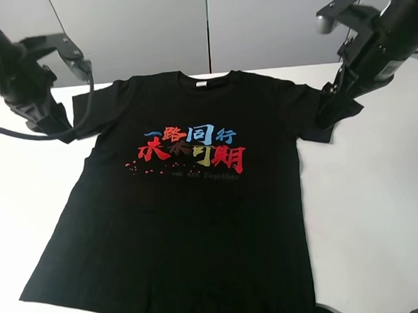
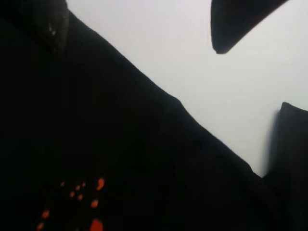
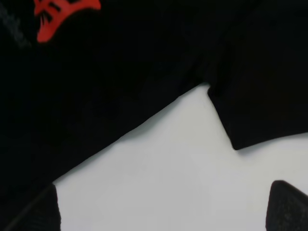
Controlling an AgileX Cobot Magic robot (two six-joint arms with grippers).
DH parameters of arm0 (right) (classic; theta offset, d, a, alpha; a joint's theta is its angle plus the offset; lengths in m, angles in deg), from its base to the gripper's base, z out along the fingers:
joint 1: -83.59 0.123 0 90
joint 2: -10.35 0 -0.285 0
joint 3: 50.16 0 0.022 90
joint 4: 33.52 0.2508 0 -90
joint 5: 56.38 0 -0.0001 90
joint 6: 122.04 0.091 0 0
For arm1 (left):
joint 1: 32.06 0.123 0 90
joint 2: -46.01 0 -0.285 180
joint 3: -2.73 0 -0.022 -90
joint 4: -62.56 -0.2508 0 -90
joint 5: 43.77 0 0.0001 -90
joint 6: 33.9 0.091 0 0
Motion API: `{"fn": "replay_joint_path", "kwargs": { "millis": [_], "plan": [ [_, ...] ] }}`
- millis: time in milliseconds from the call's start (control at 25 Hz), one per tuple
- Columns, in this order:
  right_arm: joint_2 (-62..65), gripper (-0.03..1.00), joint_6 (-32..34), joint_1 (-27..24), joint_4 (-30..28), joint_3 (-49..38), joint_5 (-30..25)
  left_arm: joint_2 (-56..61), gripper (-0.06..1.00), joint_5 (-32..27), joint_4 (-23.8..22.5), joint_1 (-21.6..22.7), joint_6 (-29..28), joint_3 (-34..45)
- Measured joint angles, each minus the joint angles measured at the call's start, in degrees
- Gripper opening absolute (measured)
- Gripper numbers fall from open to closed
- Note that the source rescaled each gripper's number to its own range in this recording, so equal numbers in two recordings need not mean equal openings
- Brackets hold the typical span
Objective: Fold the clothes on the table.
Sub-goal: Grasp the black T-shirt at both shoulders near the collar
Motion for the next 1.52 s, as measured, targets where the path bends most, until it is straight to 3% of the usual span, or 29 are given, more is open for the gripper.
{"fn": "replay_joint_path", "kwargs": {
  "millis": [360,600,760,960,1200,1400,1520],
  "plan": [
    [-9.15,0.92,-1.09,0.00,-9.72,4.97,-0.02,-11.42,0.80,3.29,-4.44,-3.12,3.79,-6.69],
    [-13.14,0.88,-3.90,0.00,-10.12,4.97,-0.22,-15.26,0.80,4.96,-9.89,-7.97,4.99,-10.57],
    [-15.27,0.88,-5.04,0.00,-9.05,4.99,-0.11,-17.18,0.80,4.97,-10.77,-9.61,5.10,-10.97],
    [-15.64,0.88,-9.61,0.63,-2.85,4.99,0.27,-17.98,0.80,4.27,-12.28,-9.71,5.10,-10.97],
    [-15.77,0.88,-14.56,7.13,1.82,5.08,1.80,-17.98,0.80,4.17,-12.38,-9.71,5.10,-10.97],
    [-17.75,0.88,-10.77,12.78,-7.57,5.11,3.14,-17.98,0.80,4.17,-12.38,-9.71,5.10,-10.97],
    [-19.91,0.88,-8.12,13.05,-11.77,5.20,3.37,-17.98,0.80,4.17,-12.38,-9.71,5.84,-10.97]
  ]
}}
